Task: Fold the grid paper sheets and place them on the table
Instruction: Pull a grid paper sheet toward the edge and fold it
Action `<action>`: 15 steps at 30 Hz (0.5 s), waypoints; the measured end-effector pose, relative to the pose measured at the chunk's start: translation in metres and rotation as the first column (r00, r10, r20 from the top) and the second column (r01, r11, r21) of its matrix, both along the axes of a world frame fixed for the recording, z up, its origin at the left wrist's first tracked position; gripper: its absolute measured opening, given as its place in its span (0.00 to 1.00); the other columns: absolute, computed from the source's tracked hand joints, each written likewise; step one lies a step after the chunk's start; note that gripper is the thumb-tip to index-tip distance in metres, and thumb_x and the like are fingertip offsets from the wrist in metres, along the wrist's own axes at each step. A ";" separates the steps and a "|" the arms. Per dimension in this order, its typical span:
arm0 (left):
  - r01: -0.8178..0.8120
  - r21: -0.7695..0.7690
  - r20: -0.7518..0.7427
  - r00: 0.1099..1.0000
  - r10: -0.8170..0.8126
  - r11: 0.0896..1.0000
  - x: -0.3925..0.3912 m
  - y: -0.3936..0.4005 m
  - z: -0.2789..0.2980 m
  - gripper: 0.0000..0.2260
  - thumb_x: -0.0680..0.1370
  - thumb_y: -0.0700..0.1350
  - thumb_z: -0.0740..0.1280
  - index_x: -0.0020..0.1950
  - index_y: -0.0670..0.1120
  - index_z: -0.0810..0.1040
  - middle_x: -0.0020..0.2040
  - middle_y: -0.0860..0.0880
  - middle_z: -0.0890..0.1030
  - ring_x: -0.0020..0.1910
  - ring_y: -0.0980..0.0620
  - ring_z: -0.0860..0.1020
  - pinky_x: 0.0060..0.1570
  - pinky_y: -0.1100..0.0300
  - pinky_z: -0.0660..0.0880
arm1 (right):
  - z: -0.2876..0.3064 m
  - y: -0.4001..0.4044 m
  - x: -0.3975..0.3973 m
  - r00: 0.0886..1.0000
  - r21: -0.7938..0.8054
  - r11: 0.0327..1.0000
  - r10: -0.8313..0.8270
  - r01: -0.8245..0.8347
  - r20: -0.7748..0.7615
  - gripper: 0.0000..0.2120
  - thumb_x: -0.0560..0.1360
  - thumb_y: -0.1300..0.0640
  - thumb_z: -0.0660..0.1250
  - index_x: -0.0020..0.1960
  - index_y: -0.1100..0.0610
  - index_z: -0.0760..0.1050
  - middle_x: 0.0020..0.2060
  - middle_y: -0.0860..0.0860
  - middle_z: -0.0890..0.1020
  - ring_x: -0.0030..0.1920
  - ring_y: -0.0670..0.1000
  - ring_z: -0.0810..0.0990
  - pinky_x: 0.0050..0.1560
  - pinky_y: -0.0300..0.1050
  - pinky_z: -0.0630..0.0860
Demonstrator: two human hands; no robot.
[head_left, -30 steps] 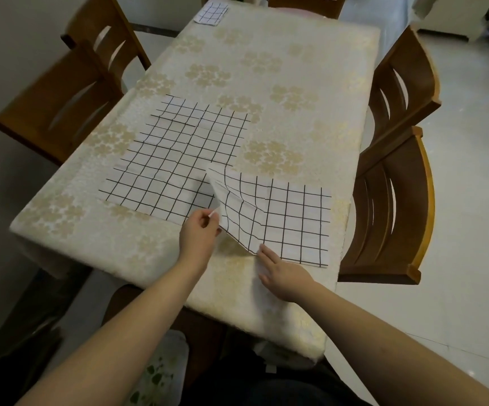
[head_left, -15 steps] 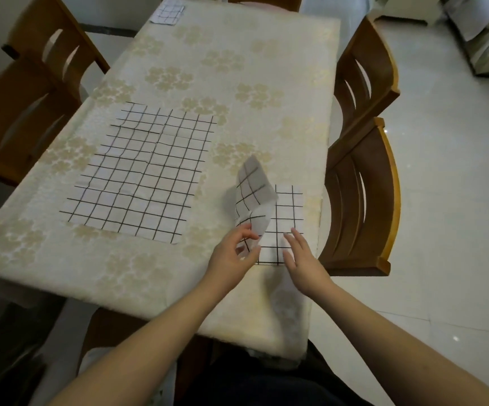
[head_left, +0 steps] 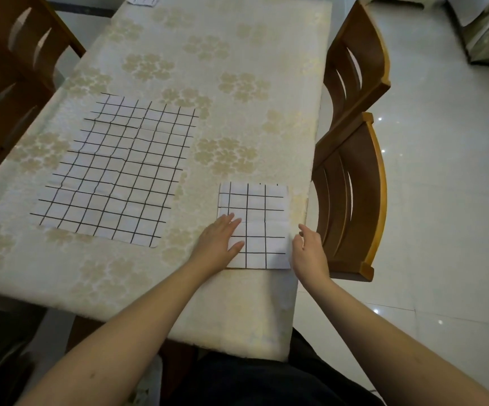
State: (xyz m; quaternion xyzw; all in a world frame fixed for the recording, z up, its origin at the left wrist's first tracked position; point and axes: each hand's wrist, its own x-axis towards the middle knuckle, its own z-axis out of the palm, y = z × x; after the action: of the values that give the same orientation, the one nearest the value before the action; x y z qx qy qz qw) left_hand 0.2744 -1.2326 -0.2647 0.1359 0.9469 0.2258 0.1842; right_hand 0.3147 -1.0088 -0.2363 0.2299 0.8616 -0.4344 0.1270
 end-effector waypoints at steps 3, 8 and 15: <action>0.118 -0.181 -0.044 0.991 -0.128 0.976 -0.012 0.002 -0.007 0.34 0.80 0.62 0.56 0.80 0.52 0.46 0.81 0.51 0.43 0.79 0.50 0.41 0.76 0.50 0.42 | -0.004 -0.003 -0.012 0.998 0.046 0.997 0.069 -0.068 -0.012 0.21 0.83 0.50 0.52 0.75 0.52 0.62 0.72 0.52 0.67 0.70 0.55 0.69 0.67 0.52 0.69; 0.278 -0.329 0.018 0.957 -0.288 0.903 -0.017 -0.004 -0.018 0.47 0.71 0.75 0.55 0.79 0.55 0.36 0.79 0.50 0.33 0.78 0.48 0.35 0.76 0.46 0.39 | -0.012 -0.015 -0.031 0.930 0.284 0.893 0.367 -0.349 -0.012 0.25 0.82 0.47 0.53 0.78 0.53 0.57 0.76 0.51 0.63 0.75 0.53 0.60 0.73 0.53 0.57; 0.256 -0.370 0.009 0.962 -0.272 0.893 -0.018 -0.004 -0.029 0.51 0.66 0.78 0.54 0.78 0.56 0.33 0.78 0.46 0.30 0.76 0.45 0.31 0.75 0.44 0.37 | -0.040 -0.031 -0.049 0.631 0.500 0.511 0.770 -0.699 0.096 0.33 0.80 0.38 0.46 0.80 0.51 0.44 0.80 0.50 0.46 0.79 0.53 0.42 0.77 0.53 0.39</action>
State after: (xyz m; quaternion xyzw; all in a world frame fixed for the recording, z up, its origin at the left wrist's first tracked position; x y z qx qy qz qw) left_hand 0.2560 -1.2364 -0.2936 0.2313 0.9487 0.0146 0.2149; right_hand 0.2658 -1.0399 -0.2766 -0.1638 0.9634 -0.1189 0.1759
